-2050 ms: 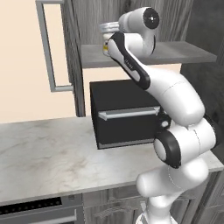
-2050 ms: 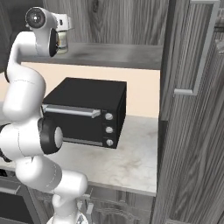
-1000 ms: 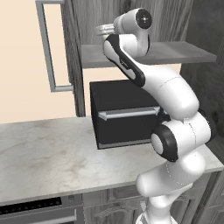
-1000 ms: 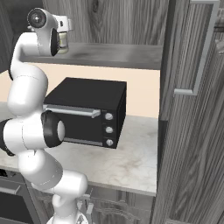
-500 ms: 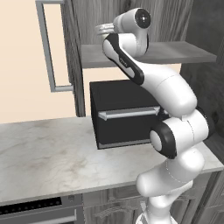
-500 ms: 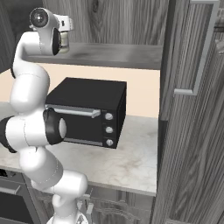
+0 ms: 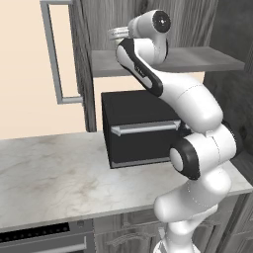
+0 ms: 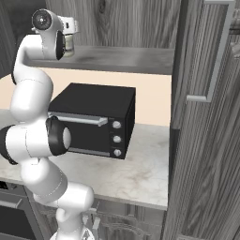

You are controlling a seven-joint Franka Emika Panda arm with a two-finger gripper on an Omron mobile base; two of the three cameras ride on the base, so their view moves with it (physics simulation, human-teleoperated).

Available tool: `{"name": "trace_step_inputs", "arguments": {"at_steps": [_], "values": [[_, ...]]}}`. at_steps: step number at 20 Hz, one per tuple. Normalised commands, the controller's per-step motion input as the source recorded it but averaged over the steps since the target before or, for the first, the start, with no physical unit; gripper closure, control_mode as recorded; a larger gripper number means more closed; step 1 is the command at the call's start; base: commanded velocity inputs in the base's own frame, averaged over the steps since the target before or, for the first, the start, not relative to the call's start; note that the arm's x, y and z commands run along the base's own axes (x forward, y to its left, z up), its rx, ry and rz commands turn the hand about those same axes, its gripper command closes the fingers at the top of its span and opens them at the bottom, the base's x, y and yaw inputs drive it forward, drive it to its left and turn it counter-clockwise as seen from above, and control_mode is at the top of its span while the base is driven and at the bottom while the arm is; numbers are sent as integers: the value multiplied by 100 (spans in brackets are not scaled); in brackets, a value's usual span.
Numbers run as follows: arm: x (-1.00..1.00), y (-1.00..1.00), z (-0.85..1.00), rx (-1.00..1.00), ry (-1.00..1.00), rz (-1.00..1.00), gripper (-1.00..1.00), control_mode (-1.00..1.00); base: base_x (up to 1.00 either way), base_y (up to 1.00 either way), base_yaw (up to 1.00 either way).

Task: Move the mayonnaise and condiment bottle from the cabinet to the dining counter.

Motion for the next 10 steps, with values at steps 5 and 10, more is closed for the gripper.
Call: {"name": "trace_step_inputs", "arguments": {"at_steps": [5, 10], "values": [[0, 0, 0, 0, 0, 0, 100, -100, 0, 0, 0], [-6, 3, 0, 0, 0, 0, 100, -100, 0, 0, 0]]}}
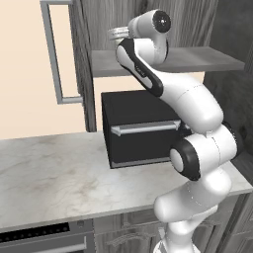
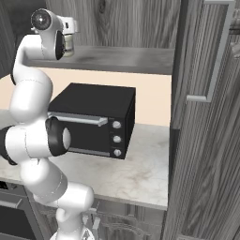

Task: Move the mayonnaise and condiment bottle from the cabinet to the dining counter.

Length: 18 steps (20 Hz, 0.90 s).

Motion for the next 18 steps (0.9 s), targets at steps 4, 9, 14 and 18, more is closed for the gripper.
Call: {"name": "trace_step_inputs", "arguments": {"at_steps": [4, 9, 14, 18], "values": [[-21, 6, -1, 0, 0, 0, 100, -100, 0, 0, 0], [-24, 2, -4, 0, 0, 0, 100, -100, 0, 0, 0], [-10, 0, 0, 0, 0, 0, 100, -100, 0, 0, 0], [-5, 0, -7, 0, 0, 0, 100, -100, 0, 0, 0]]}}
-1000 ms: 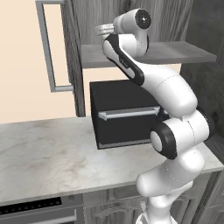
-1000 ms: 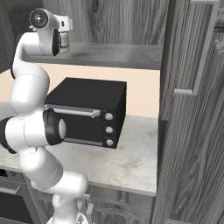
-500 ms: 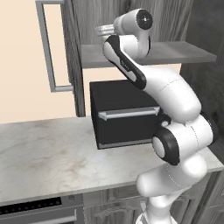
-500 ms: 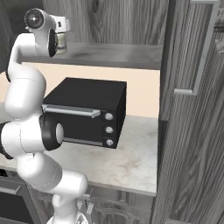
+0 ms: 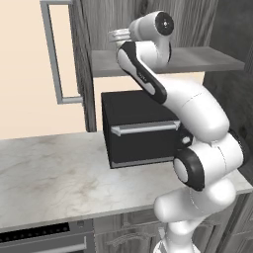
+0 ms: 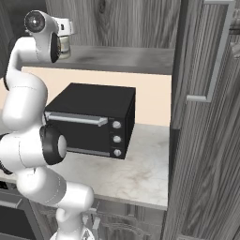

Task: Move the mayonnaise and condiment bottle from the cabinet to the dining counter.

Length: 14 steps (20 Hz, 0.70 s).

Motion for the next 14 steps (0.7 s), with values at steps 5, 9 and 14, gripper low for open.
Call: {"name": "trace_step_inputs", "arguments": {"at_steps": [5, 9, 14], "values": [[-42, -16, -6, 0, -2, 0, 100, -100, 0, 0, 0], [-48, -24, 0, 0, 0, 2, 100, -100, 0, 0, 0], [-77, -26, 0, 0, 0, 6, 100, -100, 0, 0, 0]]}}
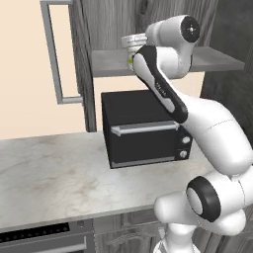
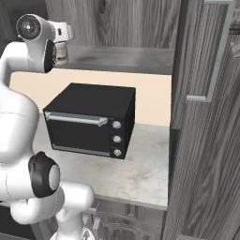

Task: Move the mayonnaise and condiment bottle from the cabinet to the dining counter.

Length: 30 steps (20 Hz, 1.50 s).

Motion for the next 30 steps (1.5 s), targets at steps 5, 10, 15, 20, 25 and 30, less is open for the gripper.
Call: {"name": "trace_step_inputs", "arguments": {"at_steps": [5, 10, 15, 20, 25, 30], "values": [[-100, -10, 0, 0, 0, 5, 100, -100, 0, 0, 0], [-100, -20, -6, 0, 0, 5, 100, -100, 0, 0, 0], [-98, -28, -20, 0, 2, 6, 100, -100, 0, 0, 0], [-91, -24, -38, 0, 5, 5, 100, -100, 0, 0, 0], [-87, -14, -46, 0, 6, 5, 100, -100, 0, 0, 0], [-78, -2, -46, -1, 7, 7, 100, -100, 0, 0, 0]]}}
